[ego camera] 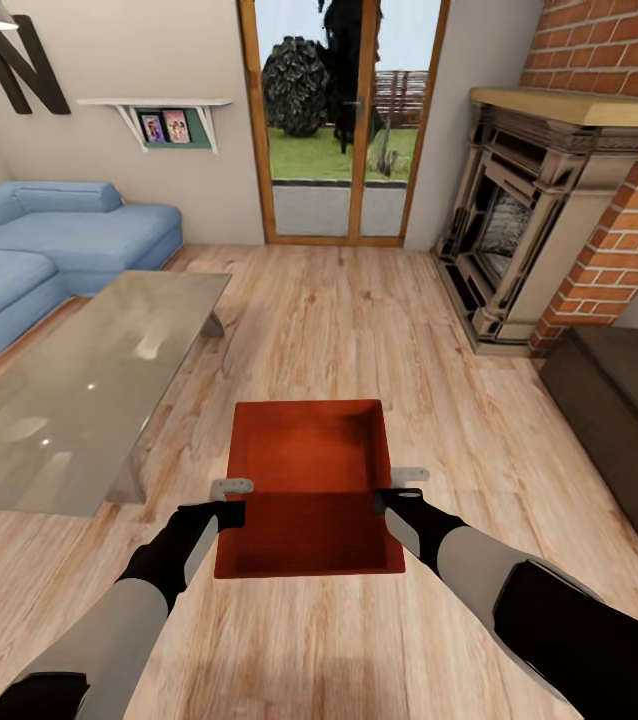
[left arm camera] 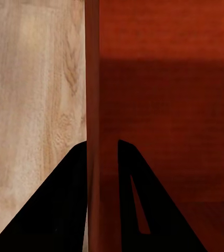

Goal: Move the two storage containers from the living room to the garage. In the garage, place one container on the floor and stack the other container on top of it (either order is fine).

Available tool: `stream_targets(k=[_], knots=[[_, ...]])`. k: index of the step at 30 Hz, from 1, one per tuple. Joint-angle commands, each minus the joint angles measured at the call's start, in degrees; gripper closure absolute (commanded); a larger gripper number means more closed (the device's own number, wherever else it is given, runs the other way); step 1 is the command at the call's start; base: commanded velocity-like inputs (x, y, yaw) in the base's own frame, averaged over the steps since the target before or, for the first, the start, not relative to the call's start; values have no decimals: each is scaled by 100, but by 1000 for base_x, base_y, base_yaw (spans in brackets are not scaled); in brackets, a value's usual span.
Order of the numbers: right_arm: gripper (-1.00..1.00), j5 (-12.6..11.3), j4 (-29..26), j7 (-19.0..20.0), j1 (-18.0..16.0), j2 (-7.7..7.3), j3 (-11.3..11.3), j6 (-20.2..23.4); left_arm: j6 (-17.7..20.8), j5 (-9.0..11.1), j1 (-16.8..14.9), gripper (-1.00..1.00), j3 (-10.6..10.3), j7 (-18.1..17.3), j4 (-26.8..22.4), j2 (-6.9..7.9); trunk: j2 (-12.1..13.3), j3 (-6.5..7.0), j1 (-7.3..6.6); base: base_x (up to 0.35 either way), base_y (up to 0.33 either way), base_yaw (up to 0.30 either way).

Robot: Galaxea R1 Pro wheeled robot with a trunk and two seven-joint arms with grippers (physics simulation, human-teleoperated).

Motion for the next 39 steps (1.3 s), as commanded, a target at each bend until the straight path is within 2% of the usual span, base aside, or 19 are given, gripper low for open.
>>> stream_targets(k=[1,28,39], knots=[[100,48,-35,-21,-5,-72,-16,-122,30,105,2,100,-15,51,6,27,36,21,-21,0,0,0],[100,48,-32,-21,-4,-77,-17,-122,30,105,2,100,-15,51,3,30,1119,748,-614,0,0,0],[100,48,-32,-21,-5,-77,-24,-122,27,105,2,100,-15,43,-19,29,1119,847,-614,0,0,0]])
